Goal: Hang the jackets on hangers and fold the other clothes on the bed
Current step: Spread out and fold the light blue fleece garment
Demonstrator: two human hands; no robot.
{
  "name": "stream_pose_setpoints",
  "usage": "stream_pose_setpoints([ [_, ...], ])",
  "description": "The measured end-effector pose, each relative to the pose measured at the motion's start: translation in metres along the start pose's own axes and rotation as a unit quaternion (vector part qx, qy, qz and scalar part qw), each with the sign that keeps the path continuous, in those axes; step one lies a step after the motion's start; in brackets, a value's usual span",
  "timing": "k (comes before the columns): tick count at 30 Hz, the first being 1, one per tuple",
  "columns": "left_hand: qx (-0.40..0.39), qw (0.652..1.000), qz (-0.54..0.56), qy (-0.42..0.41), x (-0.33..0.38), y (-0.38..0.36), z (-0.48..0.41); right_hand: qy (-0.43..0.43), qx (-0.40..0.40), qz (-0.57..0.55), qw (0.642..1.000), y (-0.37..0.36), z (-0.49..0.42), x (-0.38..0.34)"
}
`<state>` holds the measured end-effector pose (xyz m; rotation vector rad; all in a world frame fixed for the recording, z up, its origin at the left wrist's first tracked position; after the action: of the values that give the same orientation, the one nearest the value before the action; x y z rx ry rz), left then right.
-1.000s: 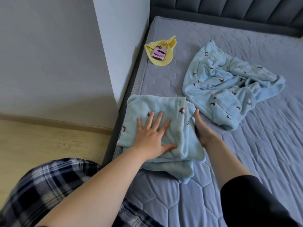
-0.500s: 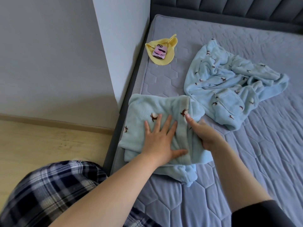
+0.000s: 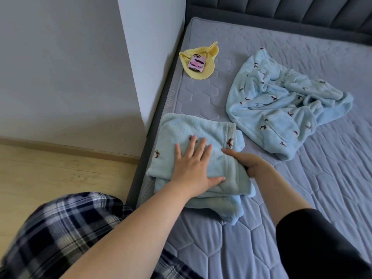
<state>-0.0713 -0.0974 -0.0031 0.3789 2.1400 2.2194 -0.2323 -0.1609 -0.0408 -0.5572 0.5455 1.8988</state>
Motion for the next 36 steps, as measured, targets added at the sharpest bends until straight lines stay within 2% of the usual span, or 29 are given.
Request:
stream_pose_setpoints([
  [5, -0.032, 0.999, -0.019, 0.003, -0.005, -0.010, 0.001, -0.012, -0.003, -0.018, 1.000, -0.004, -0.005, 0.008],
  [16, -0.054, 0.998, -0.008, -0.007, -0.010, -0.016, 0.001, 0.050, -0.051, -0.109, 0.991, -0.016, -0.007, 0.018],
  [19, -0.058, 0.998, 0.009, 0.000, -0.015, -0.011, 0.001, 0.066, -0.032, -0.128, 0.989, -0.018, -0.003, 0.010],
  [23, -0.062, 0.997, 0.034, 0.021, -0.019, 0.000, 0.002, 0.064, 0.017, -0.116, 0.991, -0.024, 0.010, -0.004],
  [29, -0.062, 0.991, 0.102, 0.060, -0.017, 0.025, 0.007, 0.077, 0.051, -0.117, 0.989, -0.040, 0.038, -0.030],
  [32, -0.047, 0.990, 0.124, 0.048, -0.022, 0.047, 0.015, 0.117, 0.049, -0.157, 0.979, -0.061, 0.053, -0.050],
  [36, -0.004, 0.995, 0.085, 0.050, -0.063, 0.092, 0.037, 0.165, 0.025, -0.185, 0.968, -0.117, 0.077, -0.083],
])
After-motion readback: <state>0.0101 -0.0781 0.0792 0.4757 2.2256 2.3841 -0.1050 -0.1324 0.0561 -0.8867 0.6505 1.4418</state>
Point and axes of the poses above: each hand's wrist, its own z-axis away from the middle knuckle, its own y-axis out of the back of the hand, x = y × z, the point moved 6 cm from there along -z, towards the middle knuckle
